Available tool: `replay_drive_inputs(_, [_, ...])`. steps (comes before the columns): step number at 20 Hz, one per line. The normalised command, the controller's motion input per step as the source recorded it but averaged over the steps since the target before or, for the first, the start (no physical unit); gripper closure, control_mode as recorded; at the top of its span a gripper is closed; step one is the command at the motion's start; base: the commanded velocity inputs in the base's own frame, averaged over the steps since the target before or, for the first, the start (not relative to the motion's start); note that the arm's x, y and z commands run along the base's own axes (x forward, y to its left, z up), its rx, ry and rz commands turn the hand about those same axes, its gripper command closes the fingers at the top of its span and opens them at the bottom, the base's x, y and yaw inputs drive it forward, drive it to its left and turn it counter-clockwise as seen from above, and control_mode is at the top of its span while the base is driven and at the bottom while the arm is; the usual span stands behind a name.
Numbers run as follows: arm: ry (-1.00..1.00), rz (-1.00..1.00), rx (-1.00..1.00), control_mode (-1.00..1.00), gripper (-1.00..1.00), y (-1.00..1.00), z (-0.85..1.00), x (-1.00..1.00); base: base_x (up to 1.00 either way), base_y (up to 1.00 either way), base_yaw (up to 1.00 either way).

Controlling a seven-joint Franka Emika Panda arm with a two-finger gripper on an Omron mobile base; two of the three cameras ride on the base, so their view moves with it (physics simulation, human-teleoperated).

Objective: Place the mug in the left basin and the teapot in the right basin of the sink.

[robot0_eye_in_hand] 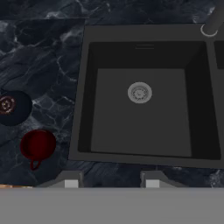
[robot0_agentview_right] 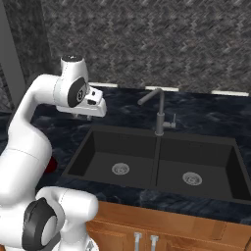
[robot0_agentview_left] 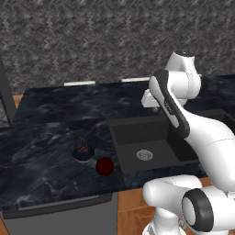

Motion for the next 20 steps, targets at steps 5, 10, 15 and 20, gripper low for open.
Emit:
replay_drive_inputs(5, [0.00,0.00,0.00,-1.00,-1.00,0.00,0.00,-0.05,0.00,0.00,0.00])
replay_drive_inputs(10, [-0.01,0.00,0.00,-1.00,-1.00,0.12,0.00,-0.09,0.00,0.00,0.00])
replay_drive_inputs(15, [-0.04,0.01,0.00,-1.00,-1.00,0.19,0.00,-0.09,0.00,0.00,0.00])
replay_drive_inputs(20, [-0.05,0.04,0.00,-1.00,-1.00,0.26,0.00,-0.10,0.00,0.00,0.00])
